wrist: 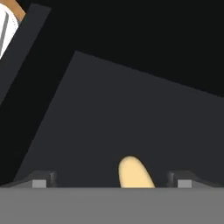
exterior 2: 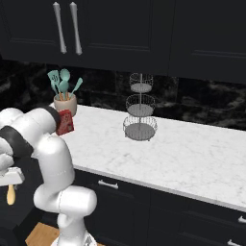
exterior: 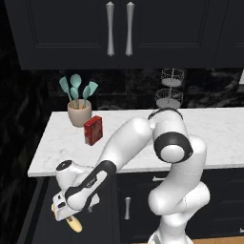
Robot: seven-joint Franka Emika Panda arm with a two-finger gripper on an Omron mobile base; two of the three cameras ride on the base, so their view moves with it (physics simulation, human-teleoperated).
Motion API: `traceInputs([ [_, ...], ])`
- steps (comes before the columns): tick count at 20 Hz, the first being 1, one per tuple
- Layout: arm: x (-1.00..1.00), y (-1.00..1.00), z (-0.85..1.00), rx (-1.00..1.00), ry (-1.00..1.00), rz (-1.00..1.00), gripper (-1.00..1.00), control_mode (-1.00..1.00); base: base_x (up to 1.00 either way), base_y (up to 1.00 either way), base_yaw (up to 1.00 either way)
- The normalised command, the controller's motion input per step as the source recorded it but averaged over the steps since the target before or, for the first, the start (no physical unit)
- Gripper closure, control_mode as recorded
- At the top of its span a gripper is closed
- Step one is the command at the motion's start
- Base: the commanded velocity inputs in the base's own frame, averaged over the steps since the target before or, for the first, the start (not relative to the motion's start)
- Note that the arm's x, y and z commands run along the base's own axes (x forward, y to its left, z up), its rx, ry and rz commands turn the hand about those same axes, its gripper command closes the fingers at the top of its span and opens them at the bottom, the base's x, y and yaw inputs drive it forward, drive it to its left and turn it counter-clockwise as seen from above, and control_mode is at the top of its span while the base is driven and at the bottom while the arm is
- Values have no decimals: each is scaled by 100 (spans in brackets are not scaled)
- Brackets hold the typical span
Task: Pick the pizza cutter from the drawer and place it on the counter.
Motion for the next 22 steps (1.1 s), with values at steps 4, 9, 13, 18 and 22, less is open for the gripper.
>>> traceInputs([
  [4, 0, 18, -42, -8, -8, 5, -100, -100, 0, 0, 0],
  [9, 13, 11, -32, -6, -8, 2, -100, -100, 0, 0, 0],
  [13, 23, 21, -20, -7, -2, 0, -100, -100, 0, 0, 0],
  [18, 32, 15, 0, -1, 0, 0, -100, -100, 0, 0, 0],
  [22, 7, 2, -20, 0, 0, 0, -100, -100, 0, 0, 0],
])
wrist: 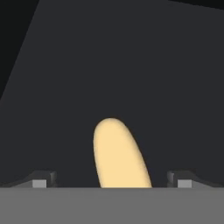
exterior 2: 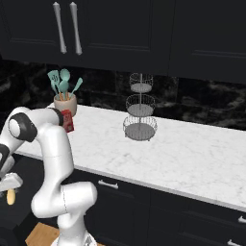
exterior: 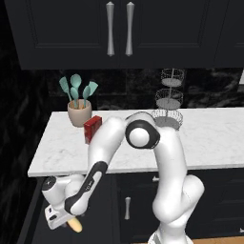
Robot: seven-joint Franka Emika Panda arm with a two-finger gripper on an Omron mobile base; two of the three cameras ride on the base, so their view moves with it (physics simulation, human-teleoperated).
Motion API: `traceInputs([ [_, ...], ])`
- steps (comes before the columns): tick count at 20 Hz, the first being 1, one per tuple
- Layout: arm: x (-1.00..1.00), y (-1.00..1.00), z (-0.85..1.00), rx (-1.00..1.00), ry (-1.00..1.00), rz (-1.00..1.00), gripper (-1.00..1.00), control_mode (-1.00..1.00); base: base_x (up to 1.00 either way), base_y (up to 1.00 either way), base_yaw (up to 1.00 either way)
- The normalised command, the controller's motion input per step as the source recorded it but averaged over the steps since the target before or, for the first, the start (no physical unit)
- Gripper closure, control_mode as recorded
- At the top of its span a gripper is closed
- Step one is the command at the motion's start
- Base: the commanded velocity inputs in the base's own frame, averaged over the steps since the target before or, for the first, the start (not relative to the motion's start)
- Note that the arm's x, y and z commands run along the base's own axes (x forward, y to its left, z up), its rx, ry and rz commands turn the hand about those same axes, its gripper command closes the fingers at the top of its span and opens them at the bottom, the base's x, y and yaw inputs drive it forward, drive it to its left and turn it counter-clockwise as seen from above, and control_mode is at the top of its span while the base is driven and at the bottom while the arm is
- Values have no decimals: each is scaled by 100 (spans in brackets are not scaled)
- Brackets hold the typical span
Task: Pick the pizza cutter from the drawer and place it on the counter.
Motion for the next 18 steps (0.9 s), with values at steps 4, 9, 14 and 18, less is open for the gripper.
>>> traceInputs([
  [4, 0, 0, -42, 0, 0, 1, -100, -100, 0, 0, 0],
  [9, 0, 0, -39, 0, 0, 1, -100, -100, 0, 0, 0],
  [14, 0, -2, -27, 0, 0, 0, 100, -100, 0, 0, 0],
  [18, -18, -5, -1, 0, 0, 2, 100, -100, 0, 0, 0],
])
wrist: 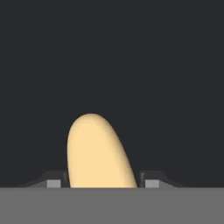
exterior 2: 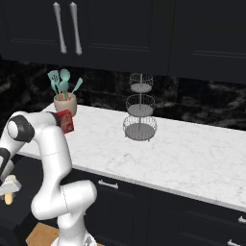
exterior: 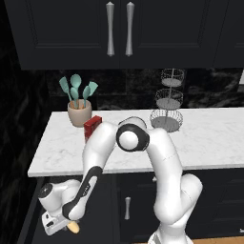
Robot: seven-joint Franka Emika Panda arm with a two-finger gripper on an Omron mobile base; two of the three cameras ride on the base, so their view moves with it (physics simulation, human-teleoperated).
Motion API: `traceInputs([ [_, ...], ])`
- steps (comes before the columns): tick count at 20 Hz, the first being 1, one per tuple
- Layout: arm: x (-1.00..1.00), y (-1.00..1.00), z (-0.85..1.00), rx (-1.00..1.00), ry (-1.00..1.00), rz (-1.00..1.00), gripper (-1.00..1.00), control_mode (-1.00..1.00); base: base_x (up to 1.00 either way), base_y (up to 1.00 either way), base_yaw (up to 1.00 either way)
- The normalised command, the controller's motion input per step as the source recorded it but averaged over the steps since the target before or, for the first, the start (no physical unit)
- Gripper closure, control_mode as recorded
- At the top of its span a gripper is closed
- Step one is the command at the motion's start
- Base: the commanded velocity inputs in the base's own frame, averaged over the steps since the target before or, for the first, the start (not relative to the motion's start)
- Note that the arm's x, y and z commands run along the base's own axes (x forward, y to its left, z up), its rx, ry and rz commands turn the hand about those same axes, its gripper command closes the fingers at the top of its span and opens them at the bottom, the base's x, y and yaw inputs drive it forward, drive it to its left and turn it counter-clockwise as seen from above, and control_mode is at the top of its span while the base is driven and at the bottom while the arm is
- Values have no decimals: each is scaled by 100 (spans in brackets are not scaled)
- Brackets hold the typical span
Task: Pick the pizza cutter from the drawer and place it on the counter.
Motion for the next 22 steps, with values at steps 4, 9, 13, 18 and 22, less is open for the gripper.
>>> traceInputs([
  [4, -35, -27, 0, 0, 0, 0, 100, -100, 0, 0, 0],
  [9, -43, -31, 53, 0, -31, -1, 100, -100, 0, 0, 0],
  [13, -13, -53, 100, 1, -45, -16, 100, -100, 0, 0, 0],
  [18, 8, -61, 100, 1, -34, -28, 100, -100, 0, 0, 0],
  [22, 34, -74, 100, 6, -15, -31, 100, -100, 0, 0, 0],
])
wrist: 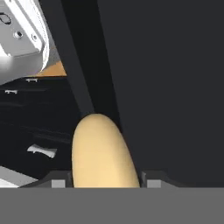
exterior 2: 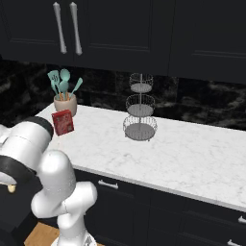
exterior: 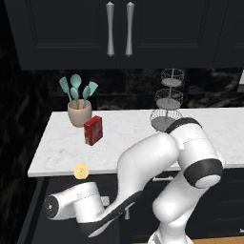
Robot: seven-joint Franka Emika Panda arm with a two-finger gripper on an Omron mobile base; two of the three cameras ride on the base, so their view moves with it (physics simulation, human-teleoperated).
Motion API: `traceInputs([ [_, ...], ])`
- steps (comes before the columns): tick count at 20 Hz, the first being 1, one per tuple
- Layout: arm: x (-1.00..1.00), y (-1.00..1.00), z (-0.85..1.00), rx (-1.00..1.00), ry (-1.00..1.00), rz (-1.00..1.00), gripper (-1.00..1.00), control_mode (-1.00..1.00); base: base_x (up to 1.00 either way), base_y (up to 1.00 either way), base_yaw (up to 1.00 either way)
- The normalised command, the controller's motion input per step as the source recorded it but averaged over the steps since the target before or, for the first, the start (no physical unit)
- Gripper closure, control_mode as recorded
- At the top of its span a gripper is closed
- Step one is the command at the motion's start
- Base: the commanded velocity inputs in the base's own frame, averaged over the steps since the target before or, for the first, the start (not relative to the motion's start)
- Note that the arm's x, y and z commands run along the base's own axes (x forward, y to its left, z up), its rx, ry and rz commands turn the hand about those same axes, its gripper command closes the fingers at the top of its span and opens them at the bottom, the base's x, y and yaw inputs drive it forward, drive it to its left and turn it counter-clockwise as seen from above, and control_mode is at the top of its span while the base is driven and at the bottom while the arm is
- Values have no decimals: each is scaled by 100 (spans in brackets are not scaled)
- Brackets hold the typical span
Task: Pick the pizza cutter from the drawer and place it on the counter.
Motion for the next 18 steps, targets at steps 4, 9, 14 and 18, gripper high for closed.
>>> traceInputs([
  [4, 48, -69, 100, 10, -2, -38, 100, -100, 0, 0, 0],
  [9, 42, -96, 99, 35, 5, -39, 100, -100, 0, 0, 0],
  [14, 54, -100, 50, 35, 0, -21, 100, -100, 0, 0, 0],
  [18, 32, -95, -3, 24, -5, 1, 100, -100, 0, 0, 0],
])
